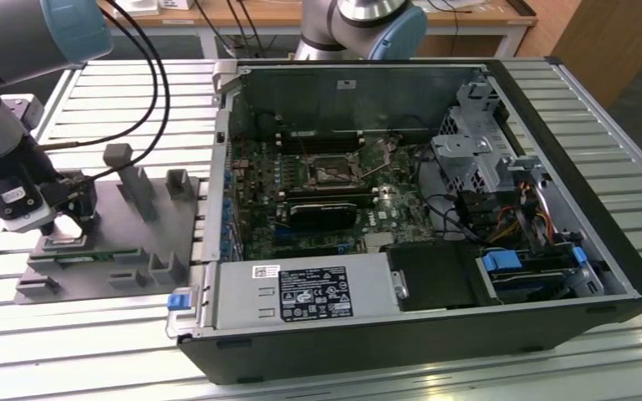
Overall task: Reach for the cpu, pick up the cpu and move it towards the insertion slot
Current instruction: 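Pick up the cpu and move it towards the insertion slot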
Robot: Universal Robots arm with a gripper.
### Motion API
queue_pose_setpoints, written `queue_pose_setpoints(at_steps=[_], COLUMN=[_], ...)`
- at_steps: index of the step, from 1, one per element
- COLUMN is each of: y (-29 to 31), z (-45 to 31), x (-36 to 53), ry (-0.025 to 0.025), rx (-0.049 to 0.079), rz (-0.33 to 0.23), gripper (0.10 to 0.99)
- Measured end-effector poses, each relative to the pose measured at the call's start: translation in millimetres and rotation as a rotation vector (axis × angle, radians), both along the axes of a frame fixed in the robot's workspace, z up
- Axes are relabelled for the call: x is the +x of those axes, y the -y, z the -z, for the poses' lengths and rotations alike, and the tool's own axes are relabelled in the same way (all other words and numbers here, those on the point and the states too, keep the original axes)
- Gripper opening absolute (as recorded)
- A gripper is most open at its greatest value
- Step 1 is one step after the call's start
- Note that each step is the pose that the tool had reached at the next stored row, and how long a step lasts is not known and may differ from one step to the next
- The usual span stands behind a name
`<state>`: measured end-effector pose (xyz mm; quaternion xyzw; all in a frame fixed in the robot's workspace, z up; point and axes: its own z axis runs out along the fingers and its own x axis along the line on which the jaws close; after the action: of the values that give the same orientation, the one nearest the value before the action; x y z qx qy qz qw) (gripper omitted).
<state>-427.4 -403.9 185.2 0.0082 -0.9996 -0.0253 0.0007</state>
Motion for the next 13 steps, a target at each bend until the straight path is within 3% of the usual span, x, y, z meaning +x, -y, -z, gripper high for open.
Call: queue_pose_setpoints(at_steps=[4,13], y=[0.0,0.0], z=[-7.5,-33.1], x=[0.0,0.1], ry=[0.0004,0.0033], rx=[0.0,0.0], rz=[0.0,0.0], gripper=[0.541,0.541])
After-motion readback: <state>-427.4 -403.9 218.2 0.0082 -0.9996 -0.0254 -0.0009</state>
